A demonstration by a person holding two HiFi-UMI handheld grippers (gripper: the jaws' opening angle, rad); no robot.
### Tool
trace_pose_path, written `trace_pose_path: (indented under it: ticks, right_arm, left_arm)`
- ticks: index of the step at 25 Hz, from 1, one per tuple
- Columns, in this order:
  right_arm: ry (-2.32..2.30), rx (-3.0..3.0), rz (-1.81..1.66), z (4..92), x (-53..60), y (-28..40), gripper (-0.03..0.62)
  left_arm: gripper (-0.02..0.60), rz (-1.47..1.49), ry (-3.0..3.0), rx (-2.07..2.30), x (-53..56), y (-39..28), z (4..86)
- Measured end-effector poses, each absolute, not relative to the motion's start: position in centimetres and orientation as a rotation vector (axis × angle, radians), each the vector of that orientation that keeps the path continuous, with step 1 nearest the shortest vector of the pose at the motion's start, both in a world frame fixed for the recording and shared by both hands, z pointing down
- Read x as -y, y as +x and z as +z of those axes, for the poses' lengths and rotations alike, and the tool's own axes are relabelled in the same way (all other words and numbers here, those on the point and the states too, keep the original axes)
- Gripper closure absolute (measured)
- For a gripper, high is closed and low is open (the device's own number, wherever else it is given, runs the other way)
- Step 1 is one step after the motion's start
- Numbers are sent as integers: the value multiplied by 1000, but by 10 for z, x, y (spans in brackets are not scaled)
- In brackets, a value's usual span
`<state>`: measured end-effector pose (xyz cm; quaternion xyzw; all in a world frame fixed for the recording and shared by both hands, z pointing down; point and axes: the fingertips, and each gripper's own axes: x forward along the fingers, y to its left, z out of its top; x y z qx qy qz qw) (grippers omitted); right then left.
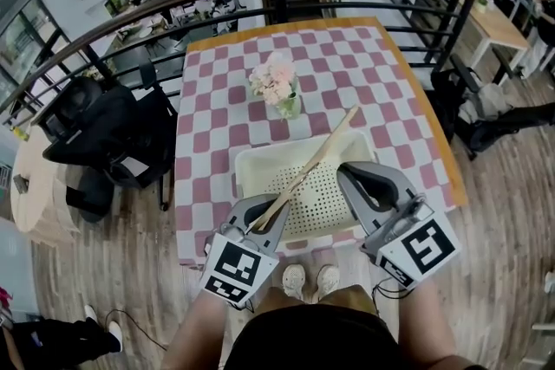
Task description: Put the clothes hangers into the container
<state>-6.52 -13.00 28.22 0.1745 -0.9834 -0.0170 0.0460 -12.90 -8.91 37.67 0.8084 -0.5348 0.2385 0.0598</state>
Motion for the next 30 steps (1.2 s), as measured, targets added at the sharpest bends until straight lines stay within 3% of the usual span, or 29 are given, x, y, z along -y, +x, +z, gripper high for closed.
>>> trace_pose_path:
  ticks: [30]
  right_arm:
    - [561, 3002, -12, 293, 145, -60, 560]
  left_arm:
    - [565, 871, 2375, 1473, 95, -123, 415]
